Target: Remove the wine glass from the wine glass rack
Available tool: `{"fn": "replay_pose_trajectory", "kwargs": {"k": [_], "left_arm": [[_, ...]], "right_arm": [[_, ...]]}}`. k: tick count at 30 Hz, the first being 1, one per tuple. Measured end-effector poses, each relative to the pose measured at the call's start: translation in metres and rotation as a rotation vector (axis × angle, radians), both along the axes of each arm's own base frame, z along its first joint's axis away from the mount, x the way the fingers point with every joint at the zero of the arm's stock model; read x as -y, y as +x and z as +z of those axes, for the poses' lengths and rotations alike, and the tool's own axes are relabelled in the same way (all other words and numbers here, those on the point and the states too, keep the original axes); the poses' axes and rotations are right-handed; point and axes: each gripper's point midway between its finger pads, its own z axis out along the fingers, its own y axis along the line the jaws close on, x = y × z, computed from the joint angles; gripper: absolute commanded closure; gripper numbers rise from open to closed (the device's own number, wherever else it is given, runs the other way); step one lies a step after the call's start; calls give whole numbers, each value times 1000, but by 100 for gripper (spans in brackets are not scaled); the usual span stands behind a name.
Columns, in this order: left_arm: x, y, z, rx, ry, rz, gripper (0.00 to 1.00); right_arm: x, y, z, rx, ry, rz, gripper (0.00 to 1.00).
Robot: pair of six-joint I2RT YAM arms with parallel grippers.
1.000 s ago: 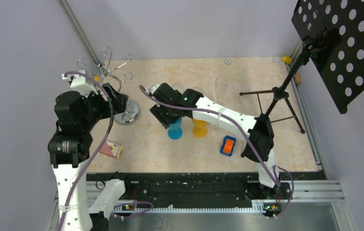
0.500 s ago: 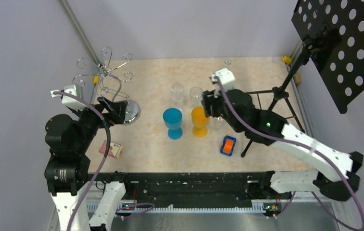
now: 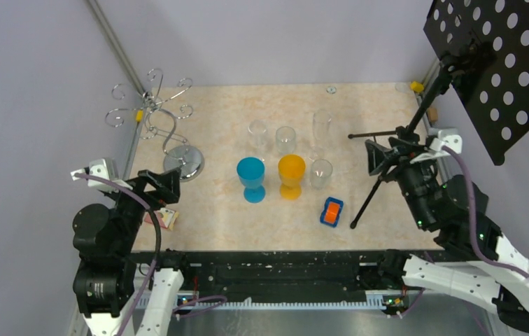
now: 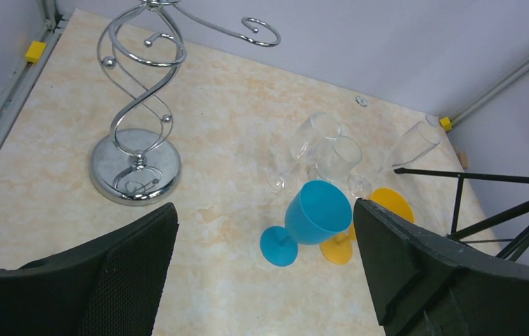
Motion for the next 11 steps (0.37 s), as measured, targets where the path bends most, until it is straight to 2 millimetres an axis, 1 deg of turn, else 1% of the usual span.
{"fn": "replay_pose_trajectory", "kwargs": {"k": [3, 5, 7, 11], "left_arm": [[-5, -4, -1, 10, -1, 28, 1], [-6, -6, -1, 12, -2, 40, 1], [-8, -7, 0, 18, -4, 50, 1], [-11, -8, 0, 22, -3, 66, 1]], "right_arm": [[14, -9, 8, 27, 37, 5, 42], [20, -12, 8, 27, 39, 5, 42], [23, -14, 4, 16, 32, 6, 42], [22, -15, -4, -8, 15, 18, 42]]}}
